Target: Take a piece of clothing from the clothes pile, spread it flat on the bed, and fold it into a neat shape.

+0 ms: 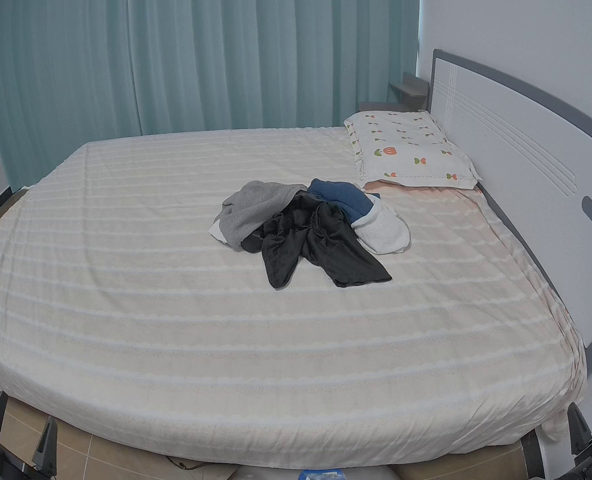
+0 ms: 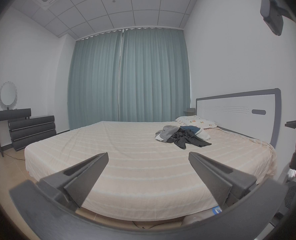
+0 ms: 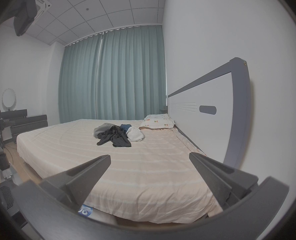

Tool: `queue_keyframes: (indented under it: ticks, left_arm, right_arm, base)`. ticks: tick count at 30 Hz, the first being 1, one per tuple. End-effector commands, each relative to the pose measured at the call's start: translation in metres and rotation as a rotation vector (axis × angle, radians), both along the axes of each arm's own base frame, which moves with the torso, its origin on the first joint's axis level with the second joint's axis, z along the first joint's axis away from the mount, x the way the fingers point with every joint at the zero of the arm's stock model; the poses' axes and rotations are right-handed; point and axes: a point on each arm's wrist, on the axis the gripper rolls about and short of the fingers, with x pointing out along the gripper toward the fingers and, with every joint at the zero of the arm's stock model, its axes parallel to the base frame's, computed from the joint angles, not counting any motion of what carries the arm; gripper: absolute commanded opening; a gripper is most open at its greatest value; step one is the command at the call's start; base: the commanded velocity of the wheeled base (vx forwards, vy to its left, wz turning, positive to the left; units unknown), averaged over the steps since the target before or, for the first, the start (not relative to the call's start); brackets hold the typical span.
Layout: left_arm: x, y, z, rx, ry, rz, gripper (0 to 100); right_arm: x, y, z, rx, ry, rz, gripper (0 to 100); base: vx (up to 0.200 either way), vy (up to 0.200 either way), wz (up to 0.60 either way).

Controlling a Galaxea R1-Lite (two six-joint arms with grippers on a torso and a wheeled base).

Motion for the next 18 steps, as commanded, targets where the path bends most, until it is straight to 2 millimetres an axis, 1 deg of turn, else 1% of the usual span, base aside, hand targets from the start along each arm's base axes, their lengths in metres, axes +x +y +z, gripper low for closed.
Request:
queue_keyframes:
  ticks: [1,2,3,5,6,7,10,11,13,14,15,17,18]
  left_arm:
    - [0.0,0.0,-0.005,0.0,-0.002,0.0,100]
    - [0.0,0.0,-0.005,0.0,0.0,0.0,100]
    - [0.0,0.0,-0.005,0.0,-0.002,0.0,100]
    - [0.0,0.0,-0.005,0.0,-0.002,0.0,100]
    - [0.0,0.0,-0.005,0.0,-0.002,0.0,100]
    - [0.0,0.0,-0.005,0.0,-0.002,0.0,100]
    - [0.0,0.0,-0.005,0.0,-0.002,0.0,100]
    - [0.0,0.0,-0.005,0.0,-0.002,0.0,100]
    - [0.0,0.0,-0.005,0.0,-0.002,0.0,100]
    - [0.0,0.0,-0.005,0.0,-0.002,0.0,100]
    - [0.0,0.0,-0.005,0.0,-0.002,0.0,100]
    - [0.0,0.0,-0.005,0.0,-0.002,0.0,100]
    - [0.0,0.0,-0.005,0.0,-0.002,0.0,100]
  right_arm:
    - [0.0,0.0,-0.004,-0.001,0.007,0.001,100]
    - [0.001,0.0,-0.004,-0.001,0.008,0.004,100]
    - [-0.001,0.0,0.001,0.003,-0.019,0.006,100]
    - [-0.011,0.0,0.055,0.034,-0.143,0.007,100]
    - [-0.012,0.0,0.086,0.061,-0.165,0.01,100]
    - [0.002,0.0,0.1,0.069,-0.058,0.023,100]
    - [0.021,0.001,0.11,0.069,0.046,0.08,100]
    - [0.045,0.003,0.108,0.086,0.173,0.123,100]
    - [0.07,0.004,0.103,0.122,0.3,0.128,100]
    - [0.085,0.005,0.103,0.145,0.35,0.125,100]
    - [0.089,0.005,0.103,0.151,0.363,0.125,100]
    - [0.131,0.011,0.099,0.168,0.442,0.164,100]
    - [0.133,0.012,0.099,0.169,0.443,0.167,100]
  base:
    - [0.0,0.0,0.0]
    - [0.0,0.0,0.0]
    - [0.0,0.0,0.0]
    - [0.0,0.0,0.0]
    - [0.0,0.0,0.0]
    - [0.0,0.0,0.0]
    - [0.0,0.0,0.0]
    - [0.0,0.0,0.0]
    - [0.0,0.0,0.0]
    - [0.0,0.0,0.0]
    - [0.0,0.0,0.0]
    - [0.0,0.0,0.0]
    - [0.0,0.0,0.0]
